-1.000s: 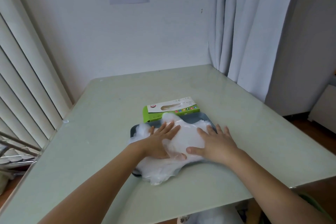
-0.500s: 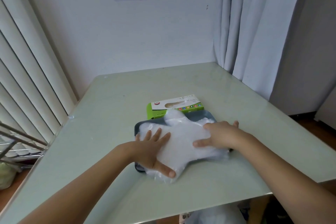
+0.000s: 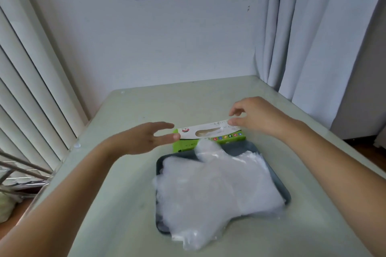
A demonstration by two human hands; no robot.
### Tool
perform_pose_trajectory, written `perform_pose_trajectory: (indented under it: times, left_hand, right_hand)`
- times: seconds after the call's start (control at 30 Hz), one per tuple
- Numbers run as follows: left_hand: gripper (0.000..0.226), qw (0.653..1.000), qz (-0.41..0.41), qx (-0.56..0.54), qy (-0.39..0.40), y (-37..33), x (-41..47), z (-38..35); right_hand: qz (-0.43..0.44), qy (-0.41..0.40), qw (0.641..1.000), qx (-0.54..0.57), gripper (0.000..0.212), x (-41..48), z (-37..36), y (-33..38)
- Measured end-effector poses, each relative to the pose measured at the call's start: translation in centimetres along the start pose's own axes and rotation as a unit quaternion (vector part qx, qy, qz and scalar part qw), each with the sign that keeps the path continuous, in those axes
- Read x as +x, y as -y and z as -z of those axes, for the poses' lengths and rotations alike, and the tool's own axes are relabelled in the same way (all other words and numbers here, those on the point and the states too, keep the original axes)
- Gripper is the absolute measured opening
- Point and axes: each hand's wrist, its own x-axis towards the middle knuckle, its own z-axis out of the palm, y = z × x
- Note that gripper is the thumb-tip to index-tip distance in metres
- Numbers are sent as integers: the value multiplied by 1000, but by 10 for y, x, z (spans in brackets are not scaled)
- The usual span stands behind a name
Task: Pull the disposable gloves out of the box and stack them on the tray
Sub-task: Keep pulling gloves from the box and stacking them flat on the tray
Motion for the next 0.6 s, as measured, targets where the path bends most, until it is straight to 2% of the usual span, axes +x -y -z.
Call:
perform_pose_trajectory:
  times: [0.07, 0.13, 0.27, 0.47, 0.6]
  left_hand:
    - [65, 999, -3, -22, -25, 4, 17, -9]
    - [53, 999, -8, -32, -29, 8, 34, -19]
    - [54, 996, -6, -75, -38, 19, 56, -39]
    - [60, 990, 10, -122, -77, 29, 79, -57]
    - [61, 982, 23, -173, -75, 34, 86, -64]
  right_hand:
    - [32, 37, 999, -18, 23, 17, -14, -1]
    - [44, 67, 996, -36, 20, 33, -30, -3]
    - [65, 93, 991, -64, 12, 56, -61, -9]
    - [122, 138, 982, -49, 14, 71, -89, -13]
    - [96, 141, 985, 6, 15, 75, -96, -17]
